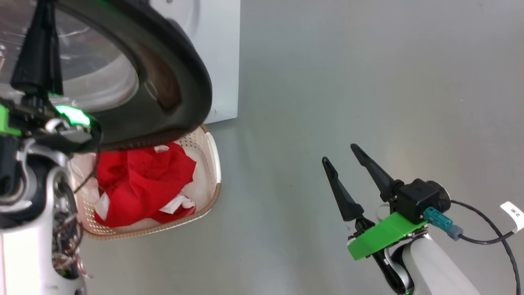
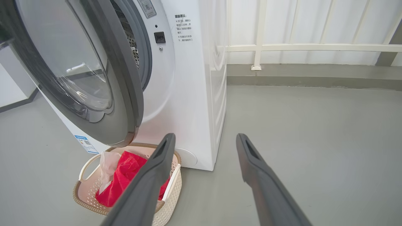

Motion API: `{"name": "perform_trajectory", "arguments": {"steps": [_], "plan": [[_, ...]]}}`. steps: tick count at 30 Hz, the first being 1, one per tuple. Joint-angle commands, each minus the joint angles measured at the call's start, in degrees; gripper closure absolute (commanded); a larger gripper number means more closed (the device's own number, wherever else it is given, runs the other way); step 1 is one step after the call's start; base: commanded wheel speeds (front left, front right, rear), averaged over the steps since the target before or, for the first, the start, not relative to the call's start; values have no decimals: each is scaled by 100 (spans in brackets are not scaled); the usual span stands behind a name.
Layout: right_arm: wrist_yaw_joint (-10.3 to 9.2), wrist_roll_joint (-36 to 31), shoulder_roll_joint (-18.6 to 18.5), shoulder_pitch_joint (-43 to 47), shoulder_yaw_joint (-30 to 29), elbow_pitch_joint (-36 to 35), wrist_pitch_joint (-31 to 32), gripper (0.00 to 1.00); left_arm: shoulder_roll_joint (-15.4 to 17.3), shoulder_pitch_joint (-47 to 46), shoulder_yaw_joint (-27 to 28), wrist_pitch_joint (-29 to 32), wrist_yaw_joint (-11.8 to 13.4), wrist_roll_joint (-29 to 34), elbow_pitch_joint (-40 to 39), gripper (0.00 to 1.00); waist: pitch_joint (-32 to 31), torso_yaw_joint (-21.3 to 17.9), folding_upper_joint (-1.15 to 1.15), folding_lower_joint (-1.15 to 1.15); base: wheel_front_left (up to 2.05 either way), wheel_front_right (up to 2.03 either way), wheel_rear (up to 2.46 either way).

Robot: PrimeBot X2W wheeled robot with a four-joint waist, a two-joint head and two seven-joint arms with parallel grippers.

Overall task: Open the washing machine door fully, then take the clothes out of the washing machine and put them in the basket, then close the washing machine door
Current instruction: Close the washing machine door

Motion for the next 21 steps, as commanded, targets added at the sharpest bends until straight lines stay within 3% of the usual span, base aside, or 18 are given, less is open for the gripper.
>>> {"name": "perform_trajectory", "arguments": {"steps": [1, 16, 17, 18, 21], "plan": [[36, 32, 17, -142, 100, -166, -37, 0, 213, -252, 111, 4, -82, 96, -91, 100, 71, -42, 0, 0, 0, 0, 0], [36, 62, 17, -202, 56, -140, -37, 0, 264, -412, -27, 147, -253, 199, 254, 100, 82, 13, 0, 0, 0, 0, 0], [36, 59, 17, -193, 48, -132, -37, 0, 252, -347, -40, 162, -265, 195, 237, 63, 51, 40, 0, 0, 0, 0, 0], [36, 55, 17, -183, 38, -123, -37, 0, 249, -266, -60, 159, -284, 229, 204, 0, 17, 69, 0, 0, 0, 0, 0], [36, 50, 17, -154, 4, -92, -37, 0, 224, 29, -111, 128, -361, 327, 50, 0, -88, 161, 0, 0, 0, 0, 0]]}}
